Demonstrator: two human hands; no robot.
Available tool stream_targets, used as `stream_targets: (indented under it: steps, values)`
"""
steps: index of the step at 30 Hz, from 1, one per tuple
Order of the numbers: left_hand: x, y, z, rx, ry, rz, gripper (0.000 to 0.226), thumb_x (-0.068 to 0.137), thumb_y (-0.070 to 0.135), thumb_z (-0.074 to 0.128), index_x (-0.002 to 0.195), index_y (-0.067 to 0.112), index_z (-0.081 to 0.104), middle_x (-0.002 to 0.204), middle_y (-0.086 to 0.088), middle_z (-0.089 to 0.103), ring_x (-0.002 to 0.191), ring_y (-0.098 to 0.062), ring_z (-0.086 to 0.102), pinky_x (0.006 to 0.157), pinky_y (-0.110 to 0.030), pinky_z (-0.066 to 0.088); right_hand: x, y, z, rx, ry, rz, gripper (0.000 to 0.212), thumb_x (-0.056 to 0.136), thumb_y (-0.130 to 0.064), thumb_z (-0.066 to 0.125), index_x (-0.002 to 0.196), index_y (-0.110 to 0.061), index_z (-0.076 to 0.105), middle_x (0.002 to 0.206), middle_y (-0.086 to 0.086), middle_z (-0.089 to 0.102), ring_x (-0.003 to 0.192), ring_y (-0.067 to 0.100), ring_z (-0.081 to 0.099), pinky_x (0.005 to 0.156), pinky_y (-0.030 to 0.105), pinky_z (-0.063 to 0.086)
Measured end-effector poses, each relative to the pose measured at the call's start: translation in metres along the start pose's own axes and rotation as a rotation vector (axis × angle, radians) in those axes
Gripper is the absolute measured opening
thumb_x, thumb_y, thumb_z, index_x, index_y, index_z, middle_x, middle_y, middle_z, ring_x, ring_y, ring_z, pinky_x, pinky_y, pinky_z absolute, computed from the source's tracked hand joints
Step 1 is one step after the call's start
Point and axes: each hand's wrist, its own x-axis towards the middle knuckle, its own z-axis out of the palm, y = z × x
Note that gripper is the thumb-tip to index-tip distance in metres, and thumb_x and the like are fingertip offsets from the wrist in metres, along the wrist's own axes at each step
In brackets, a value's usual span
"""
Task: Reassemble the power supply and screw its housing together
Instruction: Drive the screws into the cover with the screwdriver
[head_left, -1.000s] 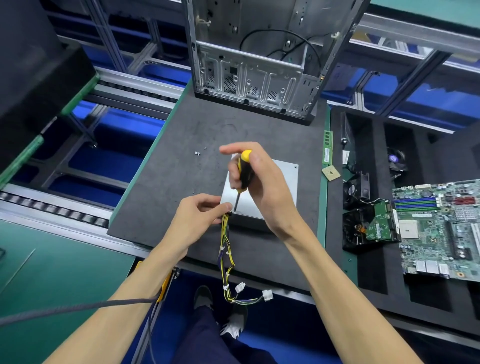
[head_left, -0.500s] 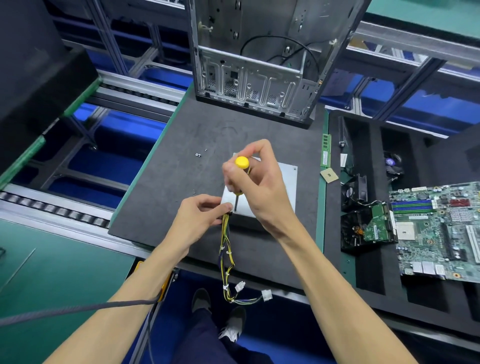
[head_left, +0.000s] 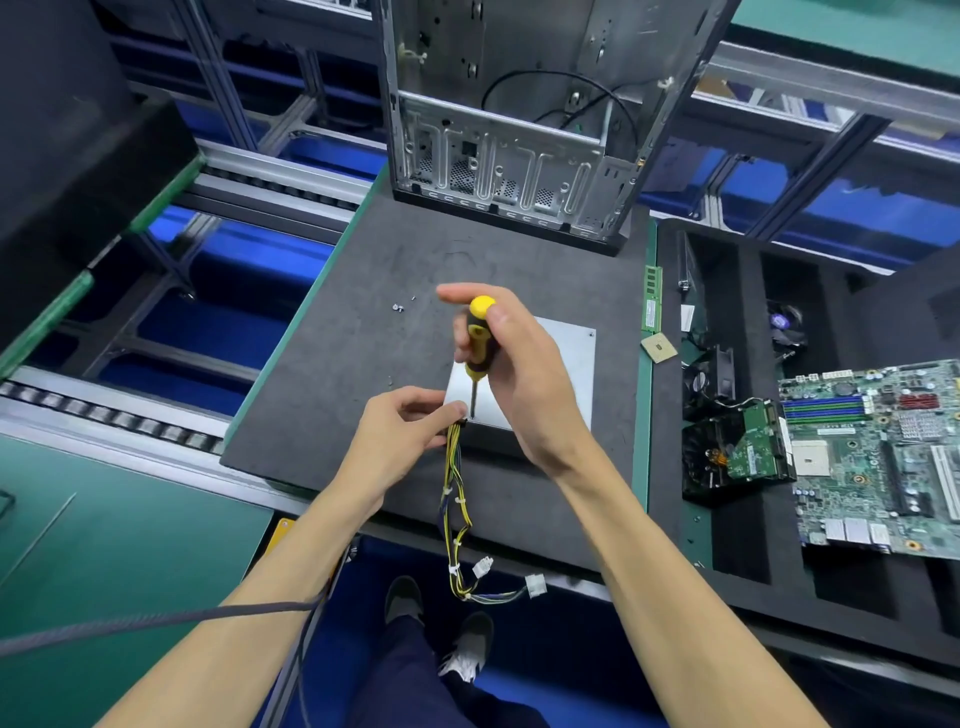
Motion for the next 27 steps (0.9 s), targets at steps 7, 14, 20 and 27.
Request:
stream_targets:
  steps: [7,14,20,27]
  values:
    - [-0.0005,-0.0018,0.0003,-0.02,-0.002,0.007,0.017,0.086,0.022,0.08,0.101,0.014,0.076,0.087,0.006,0.078,0.088,-0.007,0.074,0.07,-0.018,0.059,-0.0017,0.0003,-0.0001,0.006,0.032,-0.019,0.018,0.101,-0.029,0.047,0.116,-0.021,0.052,0.071,-0.006,0.049,0.067,0.014,0.042,0.067,0.022,0.038]
    - [0.0008,-0.0043,-0.0006,-0.014,-0.005,0.012,0.016,0.086,0.025,0.08,0.1,0.018,0.077,0.087,0.006,0.079,0.089,-0.007,0.074,0.073,-0.021,0.06,-0.0049,0.0004,-0.002,0.011,0.054,-0.017,0.018,0.099,-0.01,0.056,0.104,-0.017,0.04,0.079,-0.002,0.066,0.07,0.015,0.06,0.067,0.017,0.046]
    - [0.0013,-0.0069,0.0003,-0.015,0.011,0.008,0.017,0.085,0.025,0.081,0.099,0.017,0.078,0.088,0.005,0.079,0.091,-0.009,0.074,0.077,-0.026,0.061,-0.002,0.0,-0.0049,0.034,0.054,0.012,0.031,0.103,-0.024,0.038,0.12,-0.015,0.062,0.084,-0.008,0.061,0.081,0.015,0.054,0.075,0.024,0.043]
    - [0.0011,-0.0074,0.0007,-0.009,0.003,0.019,0.017,0.086,0.027,0.079,0.101,0.018,0.077,0.088,0.007,0.079,0.089,-0.006,0.074,0.074,-0.021,0.06,-0.0051,0.0007,-0.0029,-0.001,0.078,-0.008,0.008,0.101,-0.025,0.048,0.106,-0.019,0.048,0.065,-0.008,0.045,0.062,0.014,0.039,0.061,0.023,0.036]
